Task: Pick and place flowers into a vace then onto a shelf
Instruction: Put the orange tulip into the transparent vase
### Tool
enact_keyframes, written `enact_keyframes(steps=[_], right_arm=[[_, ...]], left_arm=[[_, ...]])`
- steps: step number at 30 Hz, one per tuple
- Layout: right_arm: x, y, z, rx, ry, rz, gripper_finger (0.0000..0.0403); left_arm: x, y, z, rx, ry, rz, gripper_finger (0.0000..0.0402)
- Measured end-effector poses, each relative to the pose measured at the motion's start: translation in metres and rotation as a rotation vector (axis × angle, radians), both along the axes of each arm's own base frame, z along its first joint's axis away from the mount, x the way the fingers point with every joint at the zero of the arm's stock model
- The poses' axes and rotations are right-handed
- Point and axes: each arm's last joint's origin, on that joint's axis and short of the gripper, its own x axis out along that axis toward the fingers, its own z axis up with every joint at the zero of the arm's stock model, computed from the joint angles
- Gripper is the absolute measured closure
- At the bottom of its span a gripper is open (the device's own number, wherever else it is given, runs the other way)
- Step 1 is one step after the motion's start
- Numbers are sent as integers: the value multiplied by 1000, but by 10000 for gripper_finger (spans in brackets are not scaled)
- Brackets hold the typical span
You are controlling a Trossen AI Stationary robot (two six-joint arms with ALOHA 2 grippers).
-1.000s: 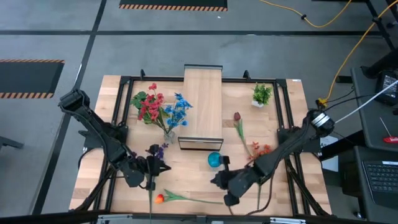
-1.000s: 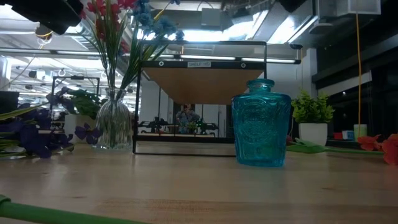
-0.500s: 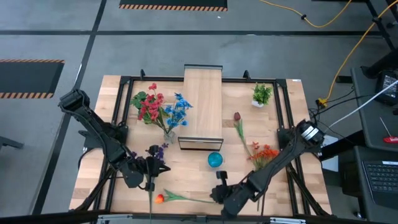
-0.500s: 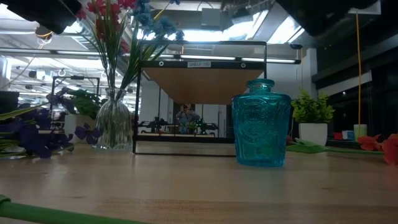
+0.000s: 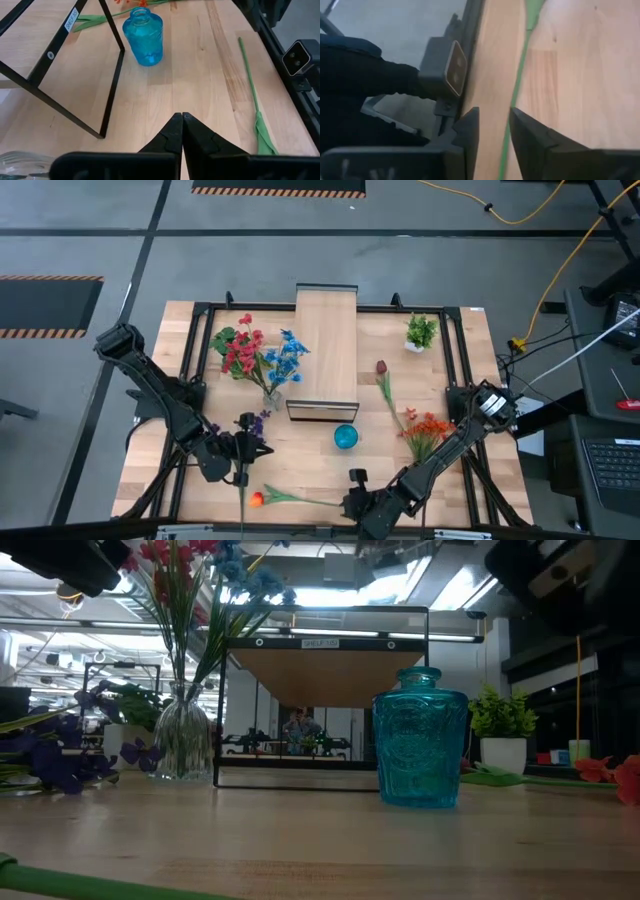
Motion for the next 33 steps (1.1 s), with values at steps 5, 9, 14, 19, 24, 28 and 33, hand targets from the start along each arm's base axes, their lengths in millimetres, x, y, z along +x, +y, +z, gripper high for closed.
enact_keyframes(steps=[5,9,14,19,24,28,33], right_arm=[[0,2,1,10,-16,7,270],[1,3,-11,-22,-1,-1,268],[3,4,-36,-66,32,-11,267],[5,3,-52,-91,53,-20,267],[6,3,-57,-118,40,-47,267],[6,1,-58,-133,52,-69,273],[5,-1,-59,-144,61,-81,318]], left_arm=[[0,0,0,-28,0,19,398],[0,0,0,-30,0,21,396],[0,0,-1,-26,5,22,396],[-1,1,-1,-31,5,27,396],[-1,1,-1,-27,2,33,396],[-1,1,-1,-26,2,34,396],[-1,1,-1,-24,3,35,396]])
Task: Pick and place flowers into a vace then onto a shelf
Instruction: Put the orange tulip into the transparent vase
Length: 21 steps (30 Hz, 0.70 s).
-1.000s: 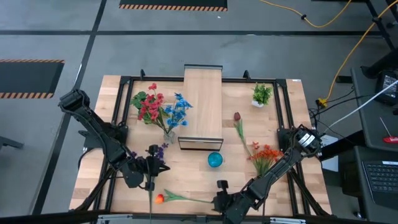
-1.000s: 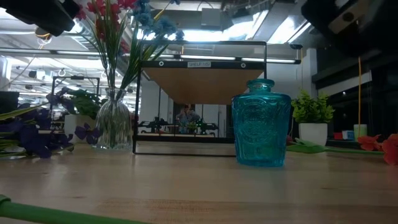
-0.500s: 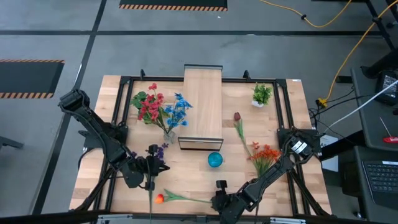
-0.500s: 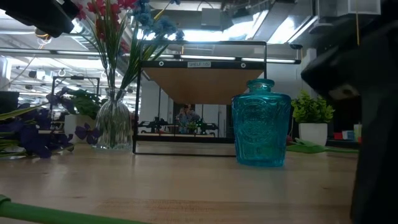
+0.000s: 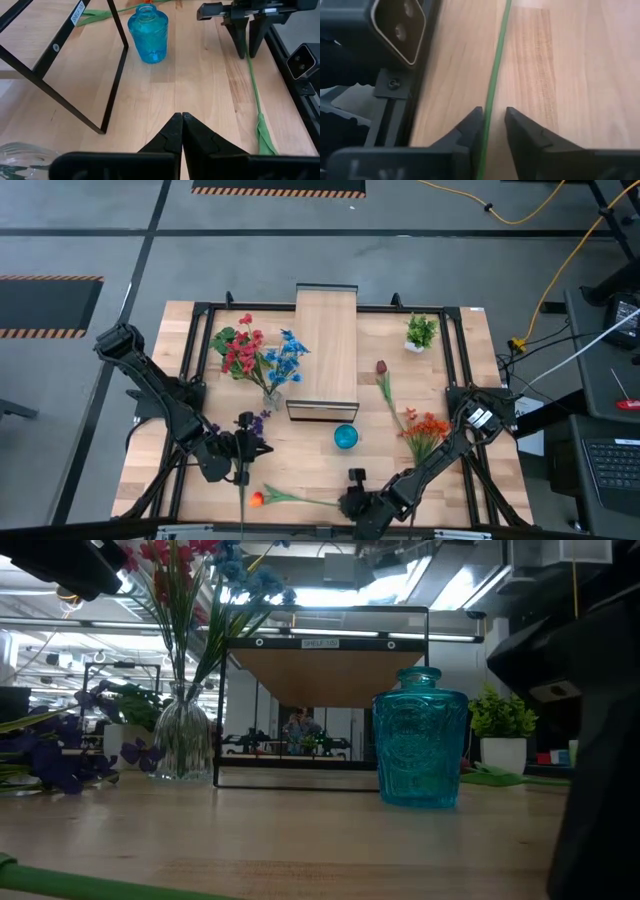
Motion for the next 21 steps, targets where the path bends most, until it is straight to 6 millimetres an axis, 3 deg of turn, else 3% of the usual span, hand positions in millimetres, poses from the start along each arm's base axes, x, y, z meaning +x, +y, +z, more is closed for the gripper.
enact_keyframes(steps=[6,21], right_arm=[[1,-3,-1,6,28,1,393],[3,-10,9,67,49,-55,402]], left_arm=[[0,0,0,10,-8,12,396],[0,0,0,10,-7,11,396]])
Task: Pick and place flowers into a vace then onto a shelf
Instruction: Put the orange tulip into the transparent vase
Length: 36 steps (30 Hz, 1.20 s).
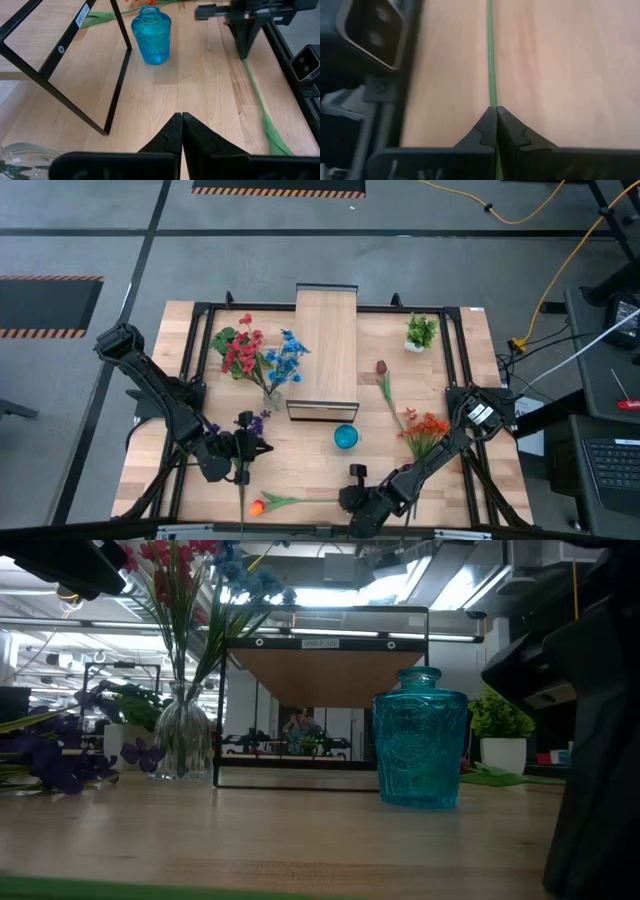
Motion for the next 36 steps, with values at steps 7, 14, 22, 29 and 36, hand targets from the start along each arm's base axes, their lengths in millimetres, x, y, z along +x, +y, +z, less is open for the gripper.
enact_keyframes(steps=[7,14,22,29,36], right_arm=[[1,-10,1,-10,43,-61,402],[1,-14,1,-9,87,-66,403],[-3,-17,3,-31,120,-77,403],[-10,-23,25,-40,124,-77,402],[-11,-24,40,-21,95,-75,402]], left_arm=[[0,0,0,0,0,0,396],[0,0,0,0,1,-1,396],[0,0,0,0,1,-1,396],[0,0,0,1,2,-2,396],[0,0,-1,5,6,-2,396]])
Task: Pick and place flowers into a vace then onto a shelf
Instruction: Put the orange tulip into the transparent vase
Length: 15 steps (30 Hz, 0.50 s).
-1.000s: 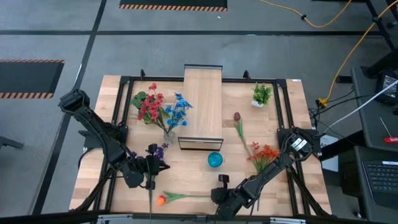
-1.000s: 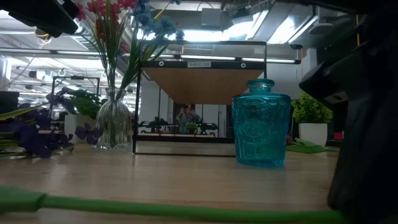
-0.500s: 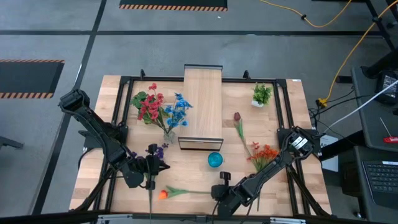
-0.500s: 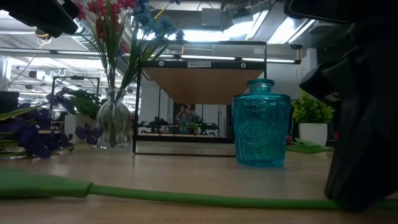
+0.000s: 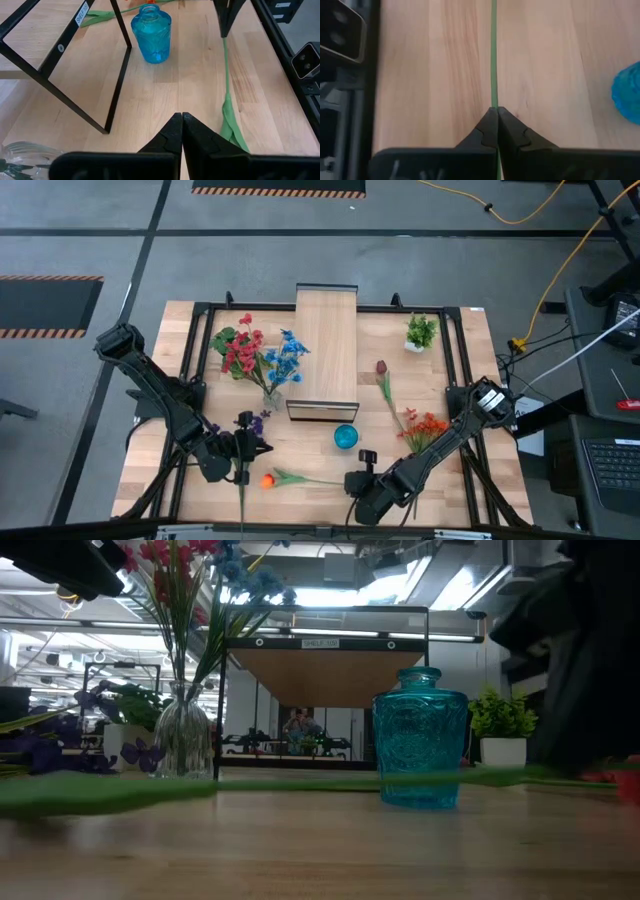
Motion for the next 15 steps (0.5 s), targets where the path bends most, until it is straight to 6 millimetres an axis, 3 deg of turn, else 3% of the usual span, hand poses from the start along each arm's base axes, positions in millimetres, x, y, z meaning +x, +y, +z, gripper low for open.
enact_keyframes(steps=[15], right_arm=[[-1,-1,14,-4,-44,11,402]], left_arm=[[0,0,0,-2,0,0,396]])
